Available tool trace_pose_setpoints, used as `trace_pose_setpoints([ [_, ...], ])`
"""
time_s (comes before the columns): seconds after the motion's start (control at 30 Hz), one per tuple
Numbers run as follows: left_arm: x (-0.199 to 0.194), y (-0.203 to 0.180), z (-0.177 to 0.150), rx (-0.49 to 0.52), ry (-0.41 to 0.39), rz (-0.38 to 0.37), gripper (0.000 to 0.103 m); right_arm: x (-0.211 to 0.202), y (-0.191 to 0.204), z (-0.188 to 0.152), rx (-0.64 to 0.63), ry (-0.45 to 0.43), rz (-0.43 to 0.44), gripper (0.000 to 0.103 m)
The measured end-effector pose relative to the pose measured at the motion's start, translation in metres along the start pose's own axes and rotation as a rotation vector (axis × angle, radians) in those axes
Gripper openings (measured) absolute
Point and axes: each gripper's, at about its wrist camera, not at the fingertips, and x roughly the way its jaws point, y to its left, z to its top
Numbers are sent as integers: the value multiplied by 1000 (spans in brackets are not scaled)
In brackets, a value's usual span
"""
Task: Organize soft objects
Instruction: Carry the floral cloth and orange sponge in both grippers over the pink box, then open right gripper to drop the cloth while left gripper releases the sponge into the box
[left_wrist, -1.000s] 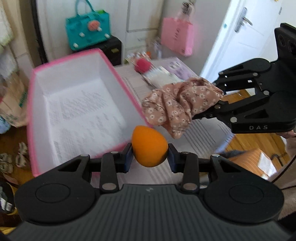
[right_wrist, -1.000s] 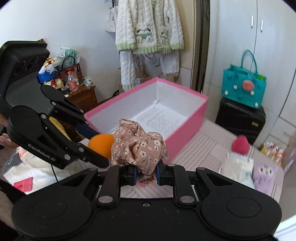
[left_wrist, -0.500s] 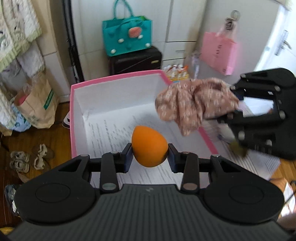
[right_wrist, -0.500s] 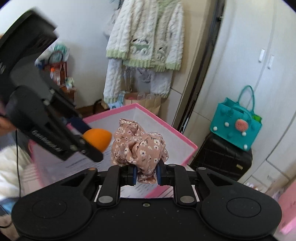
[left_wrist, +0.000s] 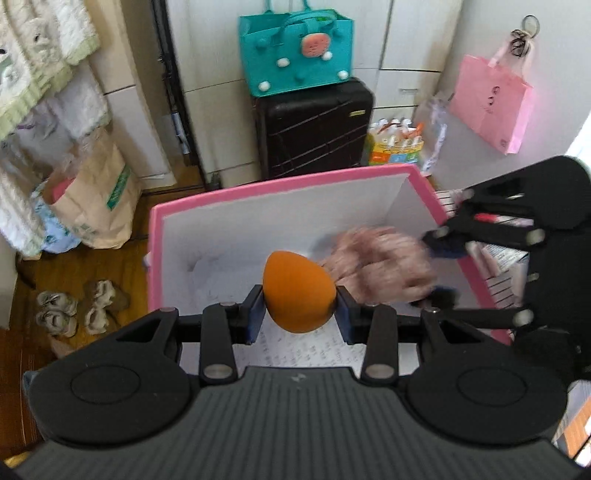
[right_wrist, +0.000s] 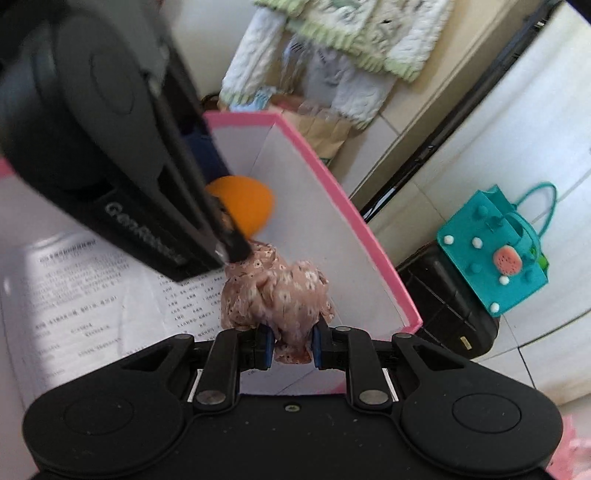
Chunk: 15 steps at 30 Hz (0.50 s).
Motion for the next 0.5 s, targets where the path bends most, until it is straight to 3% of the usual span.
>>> trace_pose_setpoints([
  [0.1, 0, 2, 1, -23, -10, -65, 39, 7, -1, 2, -16, 16, 5, 22],
  [0.23, 10, 3, 0, -7, 5, -42, 39, 15, -2, 2, -32, 35, -33, 22],
  [0.3, 19, 3, 0, -12, 31, -21, 39, 16, -2, 2, -41, 38, -40, 29],
  [0.33, 22, 4, 1, -15, 42, -15, 39, 16, -2, 2, -45, 38, -51, 40],
  [0.37, 25, 4, 2, -18, 52, -7, 39, 14, -2, 2, -49, 35, -58, 43],
  [0.5, 32, 4, 7, -27, 61, 9, 39, 5, -4, -3, -52, 4, -43, 44],
])
